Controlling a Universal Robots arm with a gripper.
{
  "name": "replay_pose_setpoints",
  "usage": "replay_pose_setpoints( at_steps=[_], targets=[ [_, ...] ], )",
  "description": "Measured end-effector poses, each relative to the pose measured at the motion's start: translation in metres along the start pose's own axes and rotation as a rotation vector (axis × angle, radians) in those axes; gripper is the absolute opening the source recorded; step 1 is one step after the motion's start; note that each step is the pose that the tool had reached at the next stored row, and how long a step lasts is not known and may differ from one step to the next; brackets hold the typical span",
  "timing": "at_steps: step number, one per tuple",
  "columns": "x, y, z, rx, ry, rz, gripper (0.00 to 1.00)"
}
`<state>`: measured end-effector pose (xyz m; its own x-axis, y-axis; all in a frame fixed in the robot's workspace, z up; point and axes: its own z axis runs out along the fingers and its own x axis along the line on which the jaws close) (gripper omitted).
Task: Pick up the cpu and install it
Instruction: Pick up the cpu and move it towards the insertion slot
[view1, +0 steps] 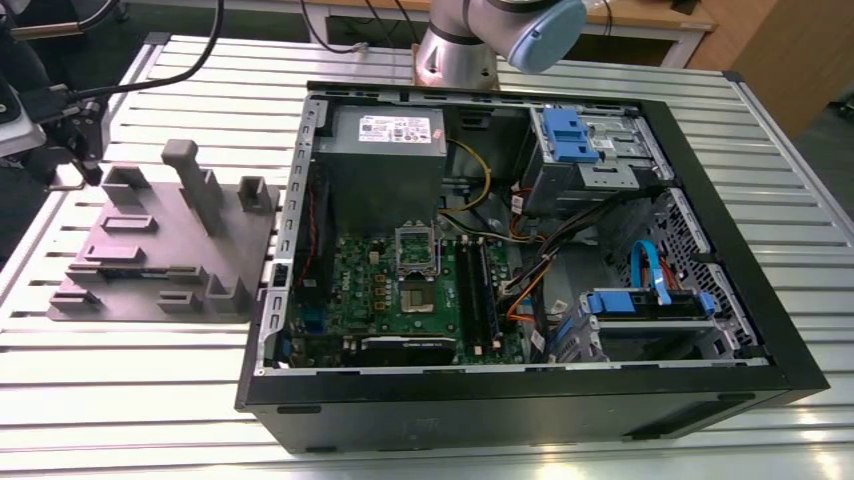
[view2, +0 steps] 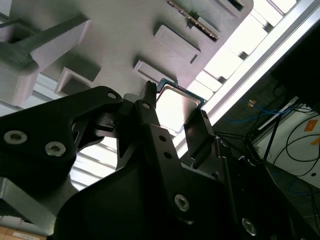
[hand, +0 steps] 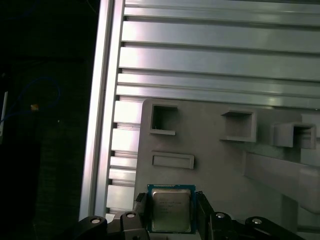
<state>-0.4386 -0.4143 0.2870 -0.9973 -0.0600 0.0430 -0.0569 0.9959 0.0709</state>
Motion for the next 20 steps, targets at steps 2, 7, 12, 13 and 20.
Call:
replay_pose_setpoints(
  at_steps=[2, 7, 12, 13, 20],
  targets=[
    [0.0000, 0.0000, -0.0005, 0.0000, 0.0000, 0.000, 0.47],
    [0.0001, 0.0001, -0.0017, 0.0000, 0.0000, 0.000, 0.47],
    [0.0001, 0.0002, -0.0025, -0.0001, -0.0001, 0.000, 0.47],
    [0.0001, 0.0002, -0.0027, 0.0000, 0.0000, 0.000, 0.47],
    [0.0002, 0.0004, -0.0051, 0.0002, 0.0002, 0.000, 0.47]
  ],
)
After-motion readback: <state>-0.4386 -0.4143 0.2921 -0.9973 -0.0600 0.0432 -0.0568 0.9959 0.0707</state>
